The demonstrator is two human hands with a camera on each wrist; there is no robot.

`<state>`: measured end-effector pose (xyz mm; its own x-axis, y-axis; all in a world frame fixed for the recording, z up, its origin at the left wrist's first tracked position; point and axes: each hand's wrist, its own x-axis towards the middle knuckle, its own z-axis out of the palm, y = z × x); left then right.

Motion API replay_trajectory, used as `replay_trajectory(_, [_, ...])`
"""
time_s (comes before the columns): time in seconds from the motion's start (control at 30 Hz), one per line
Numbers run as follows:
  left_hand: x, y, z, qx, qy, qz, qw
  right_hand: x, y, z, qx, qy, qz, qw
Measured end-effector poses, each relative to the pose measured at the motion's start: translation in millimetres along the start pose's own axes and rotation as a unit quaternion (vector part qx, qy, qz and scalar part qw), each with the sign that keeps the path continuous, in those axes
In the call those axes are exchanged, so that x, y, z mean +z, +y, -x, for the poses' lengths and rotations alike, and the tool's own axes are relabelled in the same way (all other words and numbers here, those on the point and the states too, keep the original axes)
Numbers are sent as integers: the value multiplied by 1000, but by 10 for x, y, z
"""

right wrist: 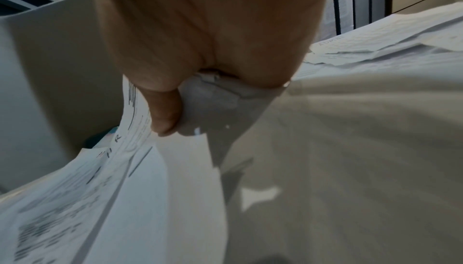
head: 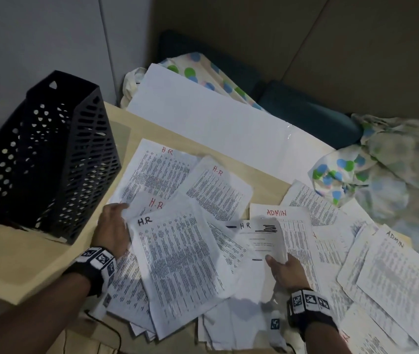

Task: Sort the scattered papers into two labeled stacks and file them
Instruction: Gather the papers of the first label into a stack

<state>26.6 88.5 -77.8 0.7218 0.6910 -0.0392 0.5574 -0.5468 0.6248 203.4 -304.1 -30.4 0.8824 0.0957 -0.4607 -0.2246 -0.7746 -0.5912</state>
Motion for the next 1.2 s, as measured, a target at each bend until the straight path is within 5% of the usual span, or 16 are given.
replay_trajectory(0.07, [-33, 86, 31, -56, 16, 13, 998, 17, -11, -7, -6, 0, 0, 1000])
replay_trajectory(0.2, [4, 256, 86, -128, -195, -87, 969, 45, -49, -14, -17, 11, -25, 999])
replay_trajectory(0.3, [49, 360, 83, -109, -233, -155, 954, 97, -129, -15, -26, 6, -39, 999])
replay_trajectory(0.73, [165, 418, -3, -43, -194, -114, 973, 356, -406, 250, -118, -54, -30, 991])
replay_trajectory(0.83, [125, 541, -30, -31, -171, 31, 984, 312, -405, 260, -120, -71, -25, 990])
replay_trajectory(0.97, [24, 751, -67, 86, -207, 94, 970, 217, -391, 216, -90, -83, -18, 992])
replay_trajectory(1.1, [-38, 918, -268, 265, -218, -70, 937, 113, -417, 194, -91, -58, -22, 994])
replay_trajectory(1.2, [62, 1142, -258, 285, -248, -158, 912, 154, -507, 218, -96, -68, -25, 993])
